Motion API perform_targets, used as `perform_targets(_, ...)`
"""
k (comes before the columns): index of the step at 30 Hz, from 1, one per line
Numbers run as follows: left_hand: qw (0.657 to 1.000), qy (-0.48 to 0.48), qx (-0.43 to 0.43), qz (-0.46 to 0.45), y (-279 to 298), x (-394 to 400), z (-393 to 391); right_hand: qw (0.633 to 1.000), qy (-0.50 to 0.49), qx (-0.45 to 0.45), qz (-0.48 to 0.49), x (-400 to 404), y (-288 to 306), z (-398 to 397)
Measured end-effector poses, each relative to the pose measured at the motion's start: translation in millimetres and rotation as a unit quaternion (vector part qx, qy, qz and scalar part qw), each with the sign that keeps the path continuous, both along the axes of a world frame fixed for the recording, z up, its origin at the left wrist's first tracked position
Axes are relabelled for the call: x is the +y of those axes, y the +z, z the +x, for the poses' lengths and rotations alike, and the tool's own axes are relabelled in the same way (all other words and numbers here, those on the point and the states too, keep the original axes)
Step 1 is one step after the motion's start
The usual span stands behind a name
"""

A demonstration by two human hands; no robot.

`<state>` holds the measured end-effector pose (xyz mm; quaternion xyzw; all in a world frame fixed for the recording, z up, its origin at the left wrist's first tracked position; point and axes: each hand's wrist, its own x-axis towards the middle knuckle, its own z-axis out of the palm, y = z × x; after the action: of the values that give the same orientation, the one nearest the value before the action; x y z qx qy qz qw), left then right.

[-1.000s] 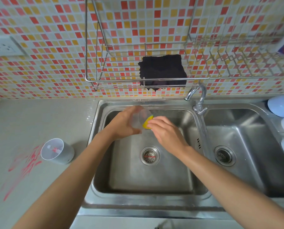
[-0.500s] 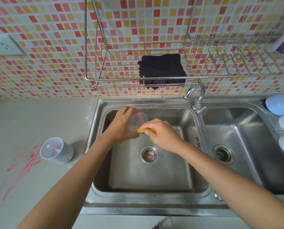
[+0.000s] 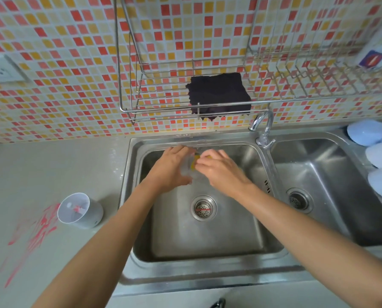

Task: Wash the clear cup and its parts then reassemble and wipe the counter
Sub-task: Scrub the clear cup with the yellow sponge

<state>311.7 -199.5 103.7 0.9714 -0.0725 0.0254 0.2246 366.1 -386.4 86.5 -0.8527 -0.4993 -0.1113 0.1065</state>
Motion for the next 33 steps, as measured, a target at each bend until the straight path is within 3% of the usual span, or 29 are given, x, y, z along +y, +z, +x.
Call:
perform_targets(3,1.000,-0.006,-0.013,0.001,4.6,6.9,5.1,0.999,-0.030,0.010,0.037,7.8,-2.9,-8.3)
perform_targets(5,1.000,-0.012,0.009,0.001,0.1,13.7,4.6,0.985,-0.051,0.132,0.093,15.7,-5.0,-23.4)
perform_targets(7,1.000,-0.024,0.019,-0.005,-8.0,19.8,3.4,0.941,-0.097,0.293,0.137,21.5,-5.4,-32.8)
perform_targets(8,0.999,-0.024,0.022,-0.008,-10.9,21.5,2.3,0.928,-0.110,0.325,0.146,22.7,-6.3,-32.5)
perform_targets(10,0.999,-0.021,0.023,-0.011,-16.0,23.6,2.4,0.943,-0.091,0.292,0.132,21.4,-6.2,-28.0)
perform_targets(13,0.999,-0.021,0.020,-0.031,-17.0,24.6,2.7,0.995,-0.044,0.071,0.060,18.2,-8.9,-19.6)
perform_targets(16,0.998,-0.013,0.004,-0.057,-12.4,28.3,6.5,0.995,-0.067,0.004,0.072,17.4,-4.0,-20.5)
perform_targets(17,0.998,-0.013,0.000,-0.057,-10.3,29.6,7.8,0.992,-0.076,0.024,0.094,18.6,-2.5,-24.9)
perform_targets(19,0.999,-0.017,-0.001,-0.047,-6.9,31.7,8.4,0.973,-0.098,0.154,0.143,23.5,-2.5,-35.5)
perform_targets(21,0.999,-0.029,0.016,-0.036,-7.3,32.7,6.9,0.924,-0.145,0.310,0.171,27.7,-0.7,-40.5)
perform_targets(22,0.999,-0.033,0.024,-0.032,-8.9,33.7,5.9,0.913,-0.148,0.339,0.172,28.0,1.2,-40.3)
perform_targets(24,0.998,-0.042,0.026,-0.030,-11.4,35.1,4.0,0.946,-0.104,0.271,0.142,23.3,2.2,-35.0)
perform_targets(26,0.998,-0.044,0.016,-0.041,-10.4,36.5,2.5,0.985,-0.057,0.132,0.092,17.8,-2.2,-26.1)
perform_targets(28,0.997,-0.034,0.006,-0.062,-6.9,38.3,1.9,0.994,-0.051,0.066,0.076,15.7,-3.4,-24.0)
perform_targets(30,0.998,-0.031,0.013,-0.060,-4.8,39.6,0.5,0.985,-0.066,0.113,0.109,19.6,-2.6,-34.8)
perform_targets(33,0.997,-0.037,0.037,-0.048,-11.8,44.0,-3.3,0.940,-0.127,0.280,0.147,26.8,-3.8,-48.6)
